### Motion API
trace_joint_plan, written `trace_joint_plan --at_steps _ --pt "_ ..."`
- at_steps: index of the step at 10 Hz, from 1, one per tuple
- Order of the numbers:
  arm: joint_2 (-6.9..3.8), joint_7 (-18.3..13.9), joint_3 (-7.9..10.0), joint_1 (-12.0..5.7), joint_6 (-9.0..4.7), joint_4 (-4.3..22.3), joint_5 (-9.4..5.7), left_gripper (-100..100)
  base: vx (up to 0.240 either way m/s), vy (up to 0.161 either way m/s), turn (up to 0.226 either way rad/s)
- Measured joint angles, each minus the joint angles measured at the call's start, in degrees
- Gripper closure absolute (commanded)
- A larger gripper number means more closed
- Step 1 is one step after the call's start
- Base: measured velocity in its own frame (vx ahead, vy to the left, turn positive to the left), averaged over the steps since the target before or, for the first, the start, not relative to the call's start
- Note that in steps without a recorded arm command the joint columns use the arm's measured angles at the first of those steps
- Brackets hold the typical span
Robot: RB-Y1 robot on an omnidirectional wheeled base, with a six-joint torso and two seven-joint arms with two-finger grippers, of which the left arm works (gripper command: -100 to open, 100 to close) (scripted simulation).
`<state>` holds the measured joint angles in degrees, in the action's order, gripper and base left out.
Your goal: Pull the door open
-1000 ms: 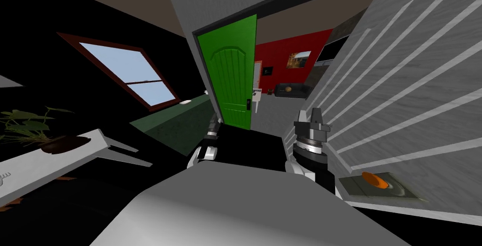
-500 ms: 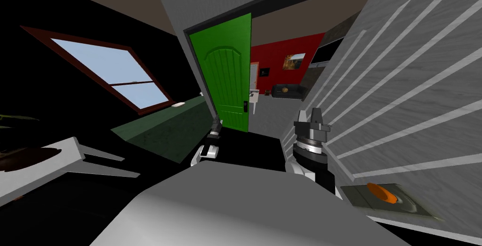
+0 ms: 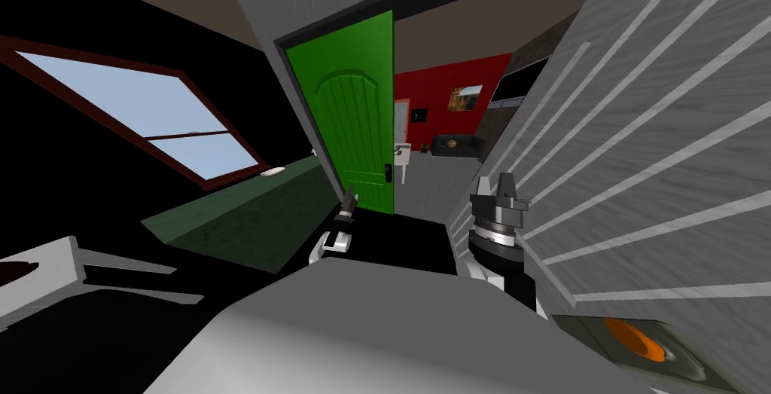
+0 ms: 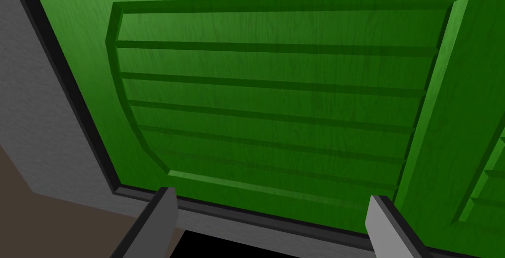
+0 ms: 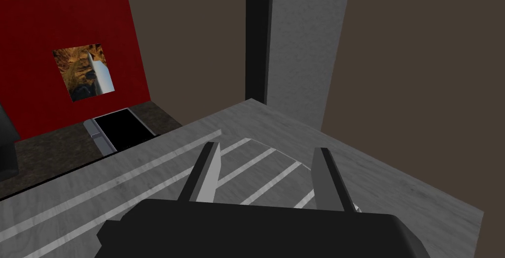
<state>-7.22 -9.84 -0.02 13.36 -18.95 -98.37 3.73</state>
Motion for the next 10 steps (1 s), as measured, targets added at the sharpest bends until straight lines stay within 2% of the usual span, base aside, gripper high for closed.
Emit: trace_joint_plan --at_steps 3,6,10 --pt "-0.27 -0.1 -0.28 -1.24 0.02 2.9 -0.25 -100 0.103 -0.022 -0.054" --pt "-0.81 -0.3 -0.45 -3.27 0.32 6.7 -0.65 -100 0.154 -0.044 -0.077" --pt "-1.67 -0.7 -0.88 -6.43 0.84 13.1 -1.34 -100 0.192 -0.021 -0.083"
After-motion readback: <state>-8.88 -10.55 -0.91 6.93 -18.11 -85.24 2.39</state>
